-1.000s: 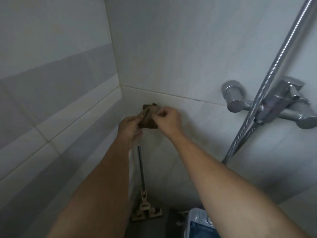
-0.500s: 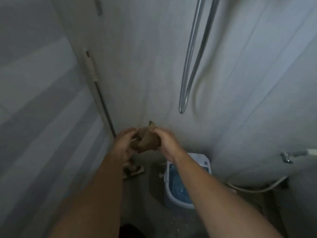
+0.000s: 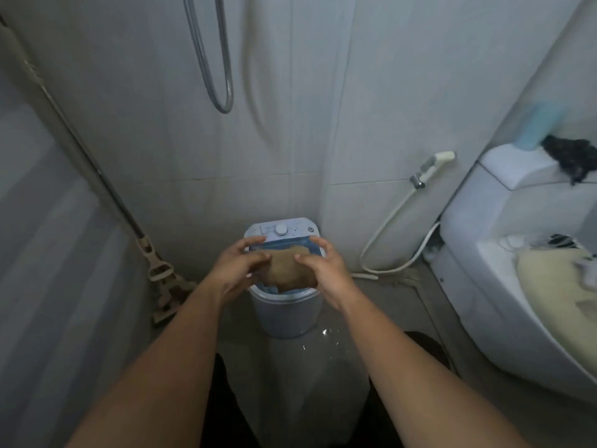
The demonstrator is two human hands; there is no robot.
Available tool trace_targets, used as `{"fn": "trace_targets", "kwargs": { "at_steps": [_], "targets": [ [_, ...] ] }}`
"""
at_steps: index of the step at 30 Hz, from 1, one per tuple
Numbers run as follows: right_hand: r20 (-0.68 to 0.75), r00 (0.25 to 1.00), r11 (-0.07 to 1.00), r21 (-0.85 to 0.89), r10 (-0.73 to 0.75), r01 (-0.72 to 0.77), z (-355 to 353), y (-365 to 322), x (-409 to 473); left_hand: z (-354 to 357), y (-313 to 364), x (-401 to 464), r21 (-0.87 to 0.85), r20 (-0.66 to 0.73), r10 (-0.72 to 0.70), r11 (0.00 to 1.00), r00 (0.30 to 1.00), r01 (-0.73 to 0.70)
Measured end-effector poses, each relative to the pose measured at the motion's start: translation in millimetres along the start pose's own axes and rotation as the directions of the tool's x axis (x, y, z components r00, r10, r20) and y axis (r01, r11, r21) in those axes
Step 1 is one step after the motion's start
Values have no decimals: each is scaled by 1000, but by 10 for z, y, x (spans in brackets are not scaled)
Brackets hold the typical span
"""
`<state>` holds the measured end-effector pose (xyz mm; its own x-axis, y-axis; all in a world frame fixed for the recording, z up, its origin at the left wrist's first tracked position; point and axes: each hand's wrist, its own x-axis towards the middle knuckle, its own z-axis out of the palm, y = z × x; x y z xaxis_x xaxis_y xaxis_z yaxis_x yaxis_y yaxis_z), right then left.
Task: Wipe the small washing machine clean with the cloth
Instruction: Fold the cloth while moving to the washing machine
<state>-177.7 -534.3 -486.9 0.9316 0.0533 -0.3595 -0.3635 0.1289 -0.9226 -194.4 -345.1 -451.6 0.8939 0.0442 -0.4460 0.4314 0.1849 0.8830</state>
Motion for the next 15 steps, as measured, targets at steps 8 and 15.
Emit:
{"fn": "trace_targets", "kwargs": {
  "at_steps": [8,15],
  "targets": [
    [83,996,978,-203,-38,54,-401,-55,-292,329,49,-247,530,97,176,824,980,-201],
    [97,991,944,-307,-97,122,-443,-44,-347,373,109,-365,789,137,235,561,962,-249]
  ]
}}
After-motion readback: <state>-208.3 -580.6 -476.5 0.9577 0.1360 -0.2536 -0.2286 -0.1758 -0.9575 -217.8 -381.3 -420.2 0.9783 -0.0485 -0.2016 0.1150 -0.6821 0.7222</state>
